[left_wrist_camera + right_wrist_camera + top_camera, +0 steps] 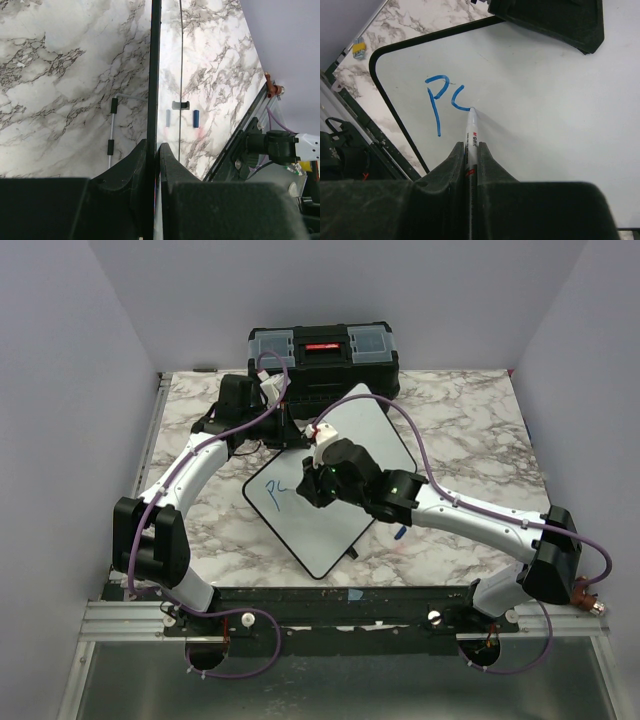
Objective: Write a sentence on the whiteboard
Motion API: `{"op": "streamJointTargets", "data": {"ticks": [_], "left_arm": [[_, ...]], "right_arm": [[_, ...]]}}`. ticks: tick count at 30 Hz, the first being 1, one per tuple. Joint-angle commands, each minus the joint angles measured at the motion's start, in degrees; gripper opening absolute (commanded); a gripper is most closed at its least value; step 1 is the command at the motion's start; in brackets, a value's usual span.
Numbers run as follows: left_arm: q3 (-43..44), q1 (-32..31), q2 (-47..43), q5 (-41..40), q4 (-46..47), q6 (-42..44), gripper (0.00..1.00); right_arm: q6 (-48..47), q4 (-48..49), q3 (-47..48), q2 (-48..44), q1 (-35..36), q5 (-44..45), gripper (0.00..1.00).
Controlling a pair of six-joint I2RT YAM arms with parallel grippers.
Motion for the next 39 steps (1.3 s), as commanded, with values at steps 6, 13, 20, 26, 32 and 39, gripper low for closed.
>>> {"op": "streamJointTargets", "data": {"ticks": [6,13,20,26,32,39], "left_arm": [[-0.13,0.28,-1.95,-2.67,3.46,2.28,0.00],[-0.13,0.28,-1.95,-2.50,3.55,2.18,0.00],[-0.18,0.28,-1.95,-2.48,3.46,2.19,0.00],[-0.13,0.28,-2.09,-2.58,3.46,2.27,0.00],[-0.13,0.26,-2.05,-2.55,3.49,2.19,0.00],[-0.13,0.28,-2.05,-2.50,3.59,2.12,0.00]], "right_arm": [[-0.83,-1.35,4.79,1.46,0.11,4.62,0.01],[-1.16,-1.04,6.85,3.01,0.07,1.84,0.01],[-0.96,-1.13,6.38,3.00,0.07,-0.05,0.01],[-0.45,-0.83,4.39,2.14,0.08,0.29,0.01],[-0.24,-0.56,3.95,2.46,0.09,-1.00,0.01],[0.10,-0.25,3.65,2.66,0.05,-1.44,0.01]]}}
